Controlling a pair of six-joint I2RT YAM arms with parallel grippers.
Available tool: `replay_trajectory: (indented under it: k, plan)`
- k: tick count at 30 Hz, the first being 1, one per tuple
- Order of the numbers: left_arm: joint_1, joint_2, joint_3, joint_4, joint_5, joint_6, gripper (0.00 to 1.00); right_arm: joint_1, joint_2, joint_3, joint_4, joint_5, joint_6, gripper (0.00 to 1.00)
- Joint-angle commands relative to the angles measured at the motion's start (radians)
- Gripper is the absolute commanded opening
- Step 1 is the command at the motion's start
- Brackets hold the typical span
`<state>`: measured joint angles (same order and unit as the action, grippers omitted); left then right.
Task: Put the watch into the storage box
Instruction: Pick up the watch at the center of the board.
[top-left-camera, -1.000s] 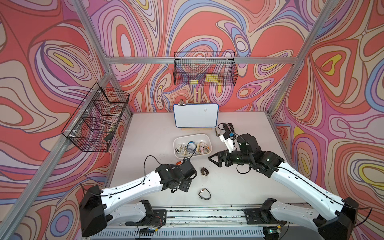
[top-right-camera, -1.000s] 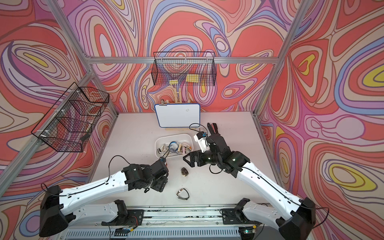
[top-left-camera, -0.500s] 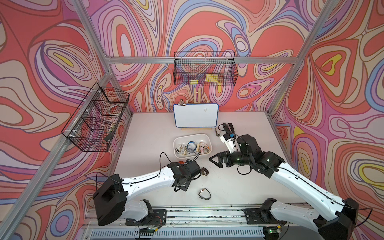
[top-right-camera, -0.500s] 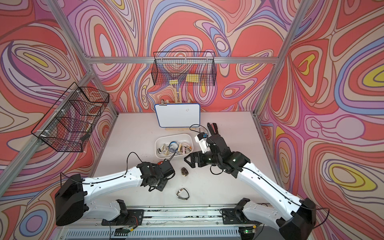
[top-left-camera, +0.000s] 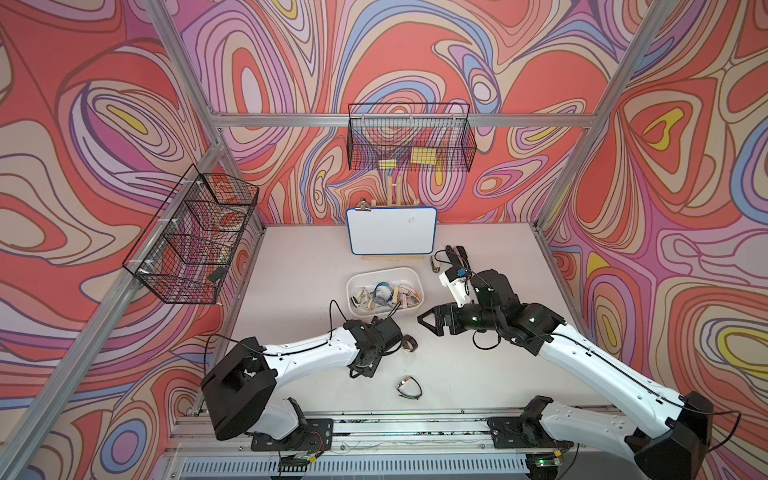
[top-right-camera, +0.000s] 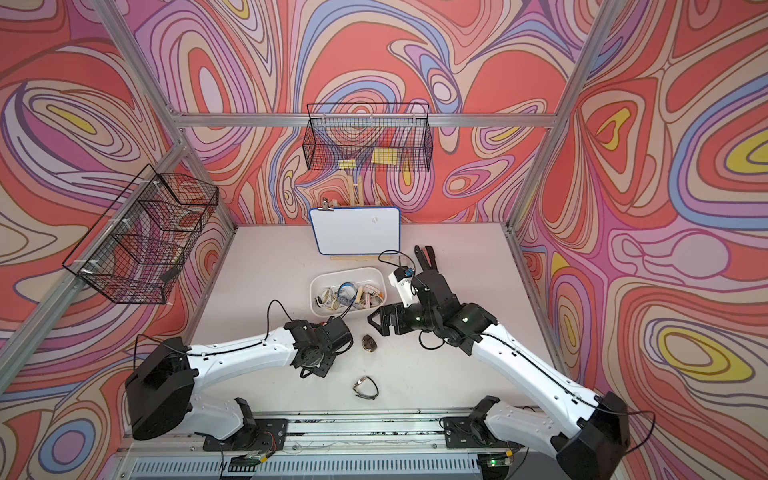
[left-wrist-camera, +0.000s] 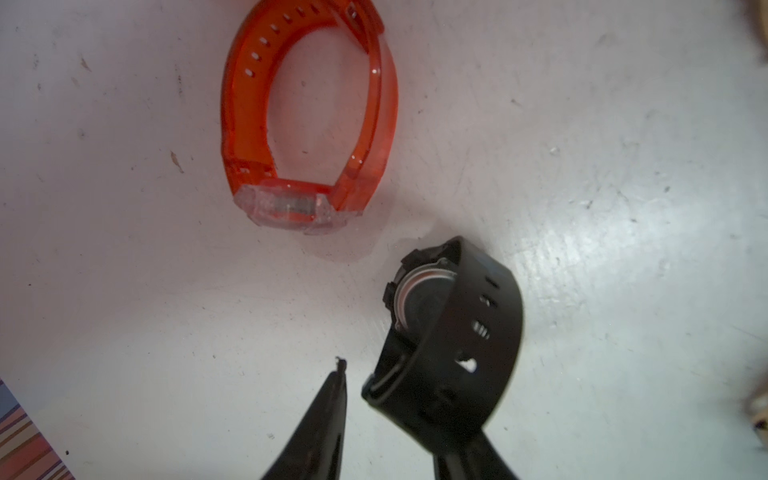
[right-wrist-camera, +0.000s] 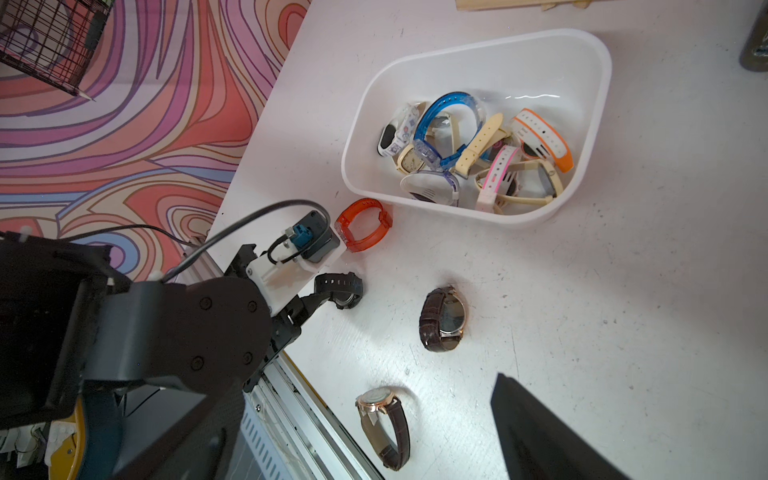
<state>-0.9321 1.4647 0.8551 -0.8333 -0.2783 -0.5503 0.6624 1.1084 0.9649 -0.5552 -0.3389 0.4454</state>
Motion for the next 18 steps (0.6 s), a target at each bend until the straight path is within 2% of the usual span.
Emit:
replay_trajectory:
  k: [1,3,11,18]
  plan:
    - [0.006,0.009,0.016,-0.006,-0.051,0.0,0.26,0.003,0.008,-0.014,0.023,-0.006,0.003,0.98]
    - [0.005,0.009,0.017,-0.007,-0.056,-0.003,0.18,0.004,0.008,-0.015,0.025,-0.005,0.003,0.98]
    - [0.01,-0.016,0.013,-0.002,-0.031,-0.011,0.15,0.003,0.018,-0.021,0.031,-0.008,0.0,0.98]
    - [0.078,-0.113,0.03,-0.02,0.109,-0.003,0.13,0.003,0.015,-0.02,0.031,-0.005,-0.002,0.98]
